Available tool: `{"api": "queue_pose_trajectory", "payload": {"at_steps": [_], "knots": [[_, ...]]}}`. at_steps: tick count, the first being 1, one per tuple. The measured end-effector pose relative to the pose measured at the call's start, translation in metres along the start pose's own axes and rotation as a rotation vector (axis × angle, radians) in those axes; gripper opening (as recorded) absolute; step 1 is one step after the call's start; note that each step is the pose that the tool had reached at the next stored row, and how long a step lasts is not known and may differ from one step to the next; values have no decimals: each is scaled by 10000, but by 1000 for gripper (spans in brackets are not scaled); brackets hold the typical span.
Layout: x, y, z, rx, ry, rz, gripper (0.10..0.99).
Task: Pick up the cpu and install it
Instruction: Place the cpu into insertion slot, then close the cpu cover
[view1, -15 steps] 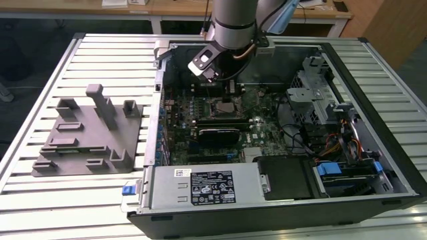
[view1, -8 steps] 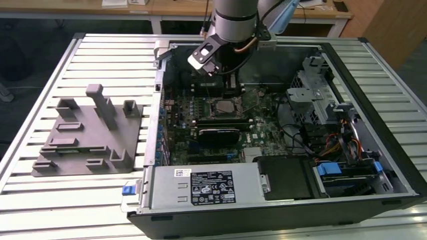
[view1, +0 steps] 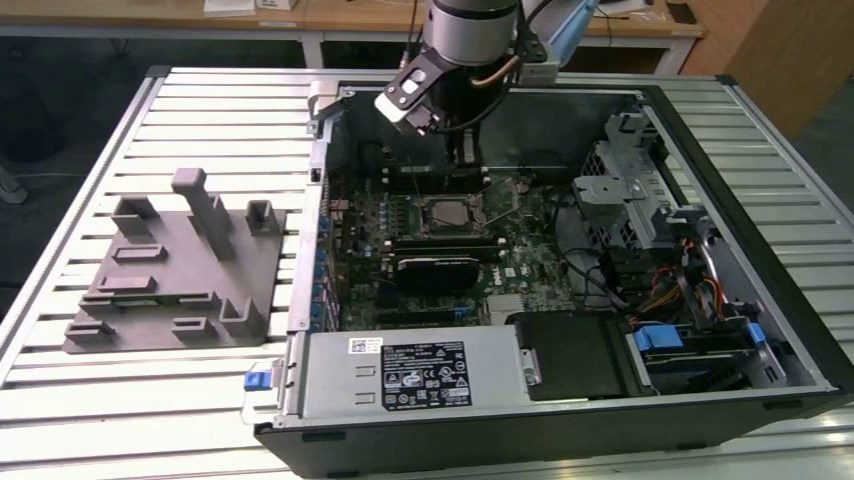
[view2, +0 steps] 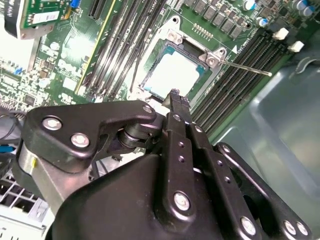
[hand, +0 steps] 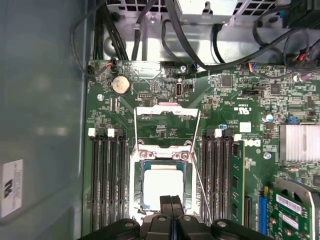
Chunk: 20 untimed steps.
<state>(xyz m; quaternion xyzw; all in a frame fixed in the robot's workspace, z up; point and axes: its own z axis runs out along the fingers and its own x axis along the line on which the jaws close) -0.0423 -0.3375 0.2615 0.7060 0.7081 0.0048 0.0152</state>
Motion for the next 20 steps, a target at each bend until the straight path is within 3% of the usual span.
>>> {"api": "queue_pose_trajectory", "payload": {"at_steps": [3,20], "knots": [[-1,1,-44,-4,0,0,106],[-1,16,-53,-3,-2,0,106]]}}
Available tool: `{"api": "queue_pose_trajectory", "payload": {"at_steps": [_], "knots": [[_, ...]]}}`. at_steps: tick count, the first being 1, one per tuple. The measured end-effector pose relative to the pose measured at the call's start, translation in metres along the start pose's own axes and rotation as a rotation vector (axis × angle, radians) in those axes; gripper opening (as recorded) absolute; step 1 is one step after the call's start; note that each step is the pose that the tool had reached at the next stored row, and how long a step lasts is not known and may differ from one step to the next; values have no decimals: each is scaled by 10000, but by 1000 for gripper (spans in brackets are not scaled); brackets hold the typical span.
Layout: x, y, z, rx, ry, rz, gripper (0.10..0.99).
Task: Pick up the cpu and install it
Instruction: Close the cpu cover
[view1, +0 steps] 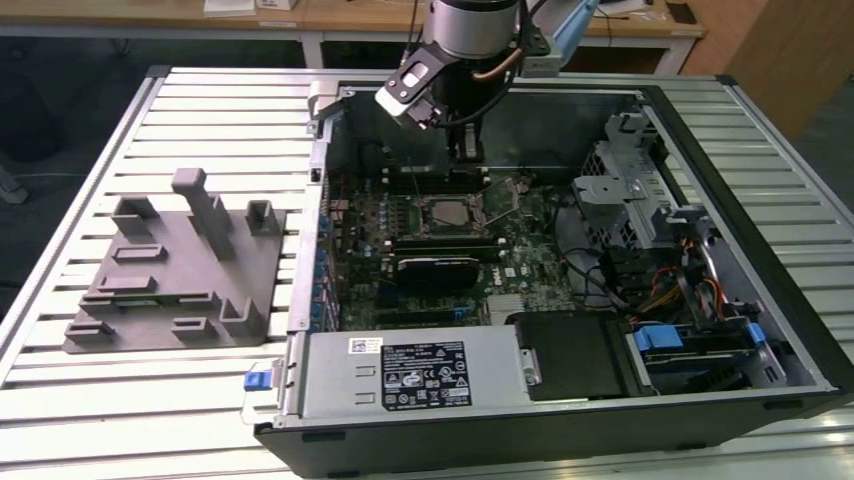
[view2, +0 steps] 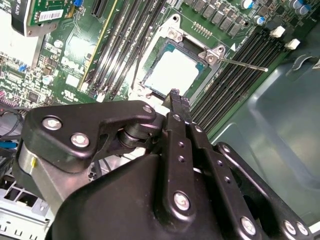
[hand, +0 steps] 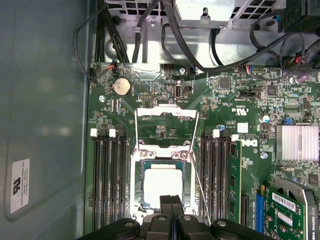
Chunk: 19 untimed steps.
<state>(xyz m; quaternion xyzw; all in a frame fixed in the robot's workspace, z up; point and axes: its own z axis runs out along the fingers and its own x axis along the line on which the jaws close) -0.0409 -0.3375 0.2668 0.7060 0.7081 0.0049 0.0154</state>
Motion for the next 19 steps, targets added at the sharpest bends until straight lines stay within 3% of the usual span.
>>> {"api": "queue_pose_trajectory", "payload": {"at_steps": [19], "knots": [[-1,219,7,-1,2,0,106]]}}
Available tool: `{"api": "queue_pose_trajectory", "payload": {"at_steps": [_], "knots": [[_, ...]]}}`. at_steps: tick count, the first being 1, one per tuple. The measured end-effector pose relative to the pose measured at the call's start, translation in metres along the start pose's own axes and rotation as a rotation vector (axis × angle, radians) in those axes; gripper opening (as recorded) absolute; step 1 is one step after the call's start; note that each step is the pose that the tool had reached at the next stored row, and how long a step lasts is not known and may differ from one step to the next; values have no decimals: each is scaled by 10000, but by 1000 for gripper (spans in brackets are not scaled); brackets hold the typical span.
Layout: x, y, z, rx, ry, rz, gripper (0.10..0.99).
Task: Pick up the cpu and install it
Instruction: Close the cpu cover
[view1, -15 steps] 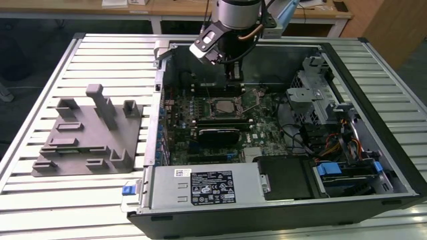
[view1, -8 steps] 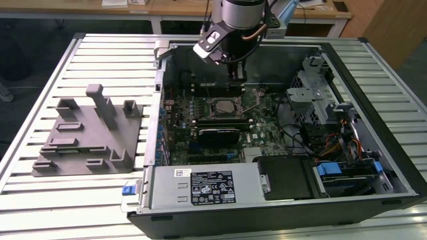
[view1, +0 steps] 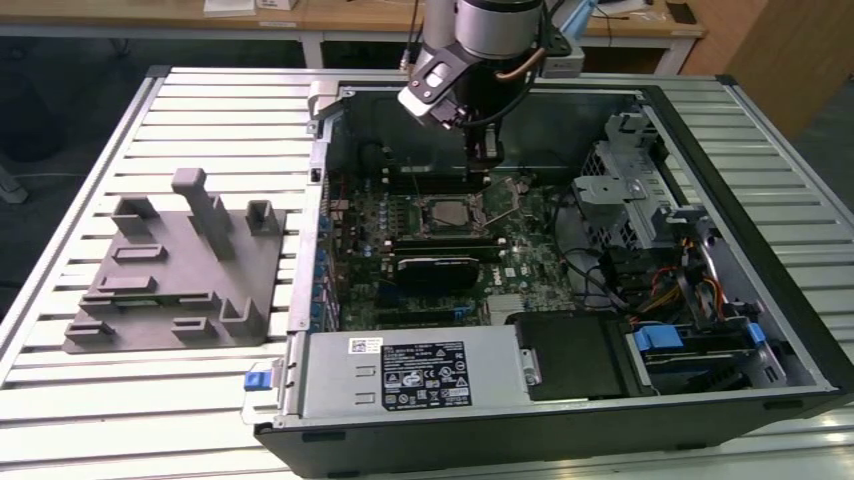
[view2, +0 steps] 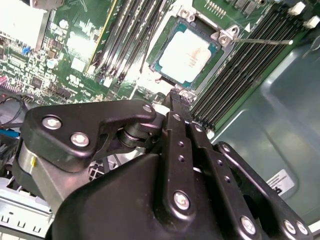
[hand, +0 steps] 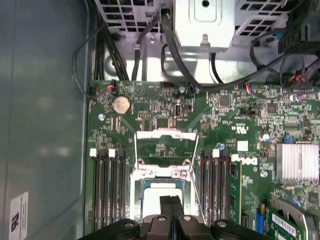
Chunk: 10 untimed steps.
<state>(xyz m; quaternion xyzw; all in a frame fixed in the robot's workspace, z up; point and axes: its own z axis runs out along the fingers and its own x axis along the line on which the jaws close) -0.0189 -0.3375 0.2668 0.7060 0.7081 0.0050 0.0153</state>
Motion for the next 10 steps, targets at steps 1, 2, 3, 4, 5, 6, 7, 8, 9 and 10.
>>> {"api": "queue_pose_trajectory", "payload": {"at_steps": [1,2,3,4,5,6,7,8,9,10], "knots": [[0,15,1,-1,0,-1,106],[0,29,1,0,0,0,106],[0,44,1,0,0,0,106],[0,58,2,0,0,0,106],[0,74,2,-1,0,0,106],[0,89,3,-1,0,0,106],[0,105,3,-1,1,0,106],[0,120,3,0,0,0,106],[0,137,4,0,0,0,106],[0,153,5,0,1,0,106]]}}
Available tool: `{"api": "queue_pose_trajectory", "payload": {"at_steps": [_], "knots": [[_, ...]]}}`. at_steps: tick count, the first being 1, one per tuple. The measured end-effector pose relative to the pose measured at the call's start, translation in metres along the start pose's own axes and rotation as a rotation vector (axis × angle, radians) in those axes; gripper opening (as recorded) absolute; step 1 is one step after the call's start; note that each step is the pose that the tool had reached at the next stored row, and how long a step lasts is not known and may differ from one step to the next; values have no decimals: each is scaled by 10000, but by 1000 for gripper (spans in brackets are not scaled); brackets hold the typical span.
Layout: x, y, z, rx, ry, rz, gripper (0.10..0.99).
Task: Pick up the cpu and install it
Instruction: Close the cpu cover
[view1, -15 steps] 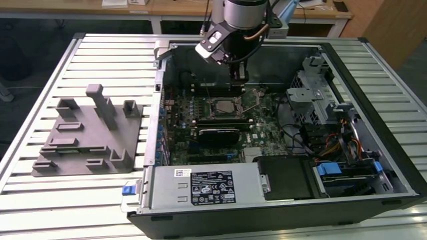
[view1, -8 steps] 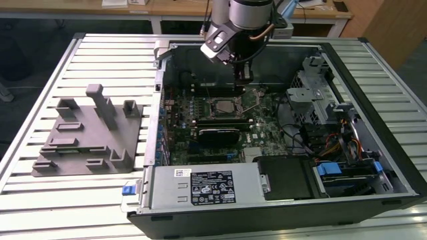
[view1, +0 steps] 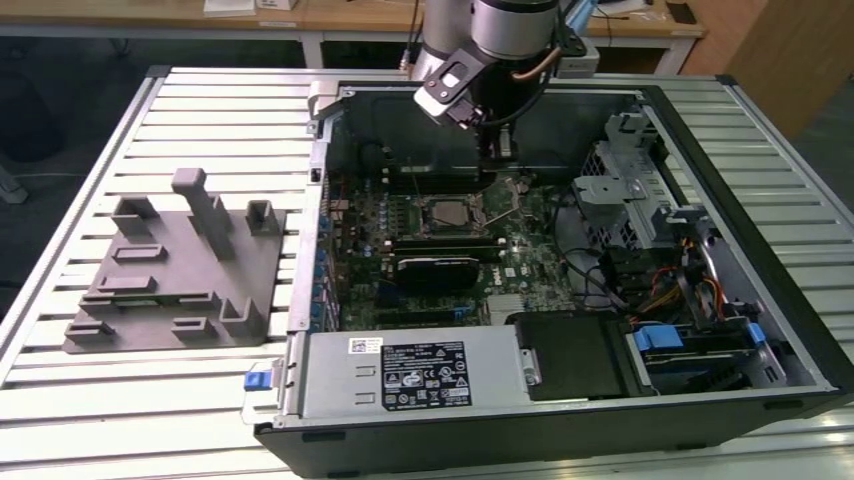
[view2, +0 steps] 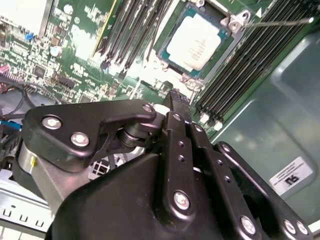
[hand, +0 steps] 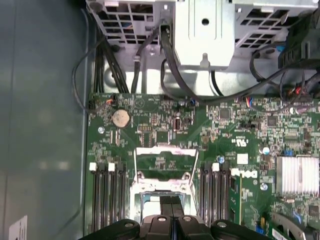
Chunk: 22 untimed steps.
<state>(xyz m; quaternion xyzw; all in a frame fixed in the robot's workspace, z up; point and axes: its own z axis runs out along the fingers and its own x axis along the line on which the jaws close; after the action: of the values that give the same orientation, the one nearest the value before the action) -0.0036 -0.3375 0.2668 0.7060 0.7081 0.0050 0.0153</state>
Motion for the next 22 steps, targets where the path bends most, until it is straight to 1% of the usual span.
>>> {"api": "queue_pose_trajectory", "payload": {"at_steps": [6,16,22], "knots": [[0,138,3,1,-3,-1,106],[-1,435,14,0,-1,0,106],[-1,560,39,2,0,0,106]]}}
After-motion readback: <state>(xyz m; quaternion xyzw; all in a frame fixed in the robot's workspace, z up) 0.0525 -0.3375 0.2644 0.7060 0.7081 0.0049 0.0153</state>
